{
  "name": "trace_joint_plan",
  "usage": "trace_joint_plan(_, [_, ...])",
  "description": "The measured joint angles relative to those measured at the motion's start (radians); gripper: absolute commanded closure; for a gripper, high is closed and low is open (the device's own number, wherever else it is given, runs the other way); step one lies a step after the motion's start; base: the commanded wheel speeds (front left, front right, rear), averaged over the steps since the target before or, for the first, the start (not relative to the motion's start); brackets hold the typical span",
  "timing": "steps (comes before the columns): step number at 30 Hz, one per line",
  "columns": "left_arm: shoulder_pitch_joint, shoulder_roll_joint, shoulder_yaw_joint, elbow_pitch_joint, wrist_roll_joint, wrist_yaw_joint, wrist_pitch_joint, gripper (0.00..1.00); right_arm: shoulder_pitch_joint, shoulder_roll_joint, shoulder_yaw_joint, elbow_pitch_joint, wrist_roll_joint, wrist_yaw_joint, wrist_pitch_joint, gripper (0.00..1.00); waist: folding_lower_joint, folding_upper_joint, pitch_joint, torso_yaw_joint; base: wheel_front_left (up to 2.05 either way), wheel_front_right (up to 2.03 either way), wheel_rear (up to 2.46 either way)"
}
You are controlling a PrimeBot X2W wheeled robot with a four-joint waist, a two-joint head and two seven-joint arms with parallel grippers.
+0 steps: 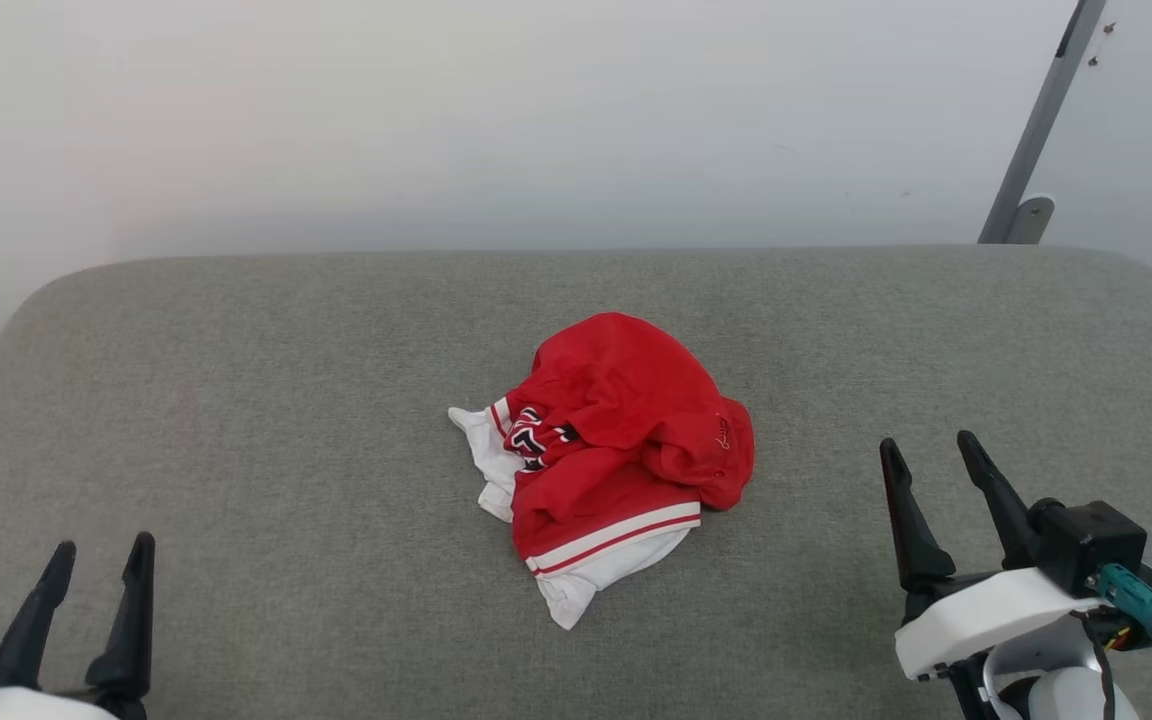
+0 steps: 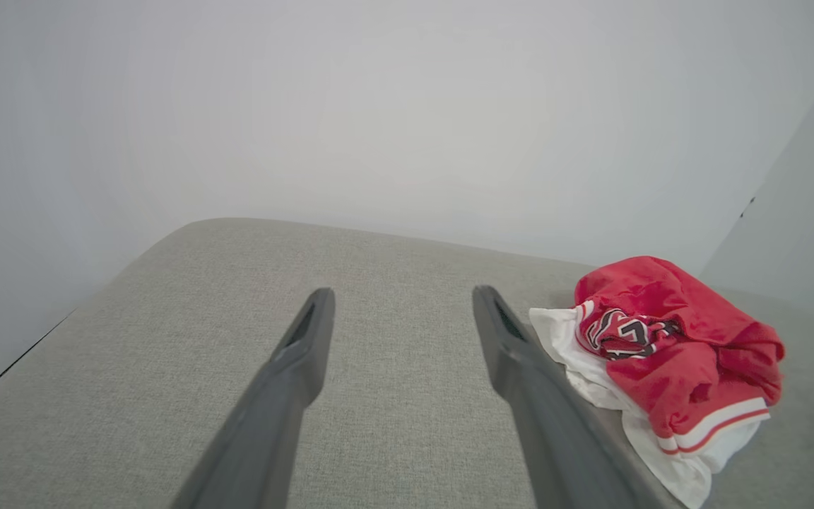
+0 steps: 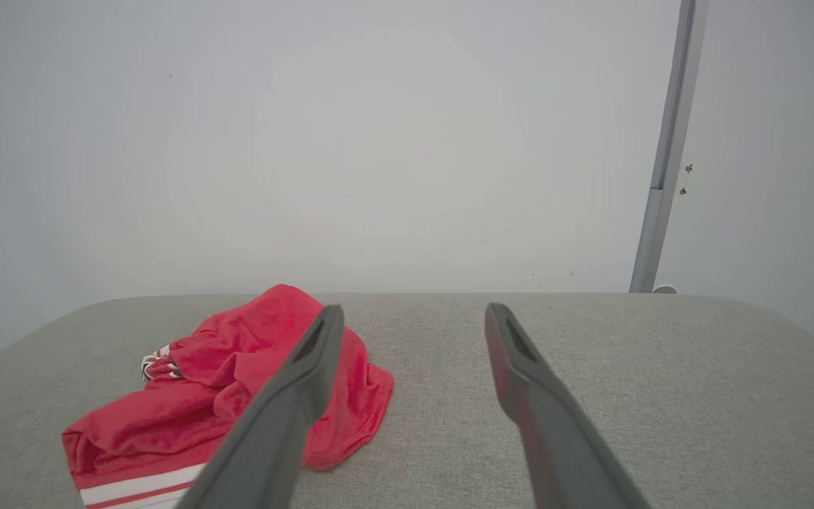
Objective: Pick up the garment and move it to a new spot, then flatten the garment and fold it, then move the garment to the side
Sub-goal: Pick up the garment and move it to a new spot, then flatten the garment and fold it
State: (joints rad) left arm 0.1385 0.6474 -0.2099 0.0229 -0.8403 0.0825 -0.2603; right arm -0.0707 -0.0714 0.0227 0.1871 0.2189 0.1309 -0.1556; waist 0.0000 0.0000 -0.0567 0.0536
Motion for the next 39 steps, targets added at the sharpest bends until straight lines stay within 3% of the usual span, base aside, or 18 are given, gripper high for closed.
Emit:
trace_joint_plan(11, [0.071, -0.110, 0.118, 0.016, 0.115, -0.076, -0.001, 0.00, 0.022, 0.006, -0.018, -0.015, -0.003, 0.000, 0.000, 0.00, 0.0000, 0.0000, 0.000, 0.011, 0.00, 0.00, 0.00])
trace_joint_plan(23, [0.075, -0.208, 0.170, 0.045, 0.192, -0.137, -0.001, 0.00, 0.040, 0.012, -0.026, -0.021, -0.005, 0.000, 0.003, 0.00, 0.0000, 0.0000, 0.000, 0.018, 0.00, 0.00, 0.00])
trace_joint_plan(39, [0.074, -0.265, 0.195, 0.075, 0.246, -0.172, -0.001, 0.00, 0.042, 0.017, -0.030, -0.017, -0.004, 0.000, -0.004, 0.00, 0.0000, 0.0000, 0.005, 0.020, 0.00, 0.00, 0.00])
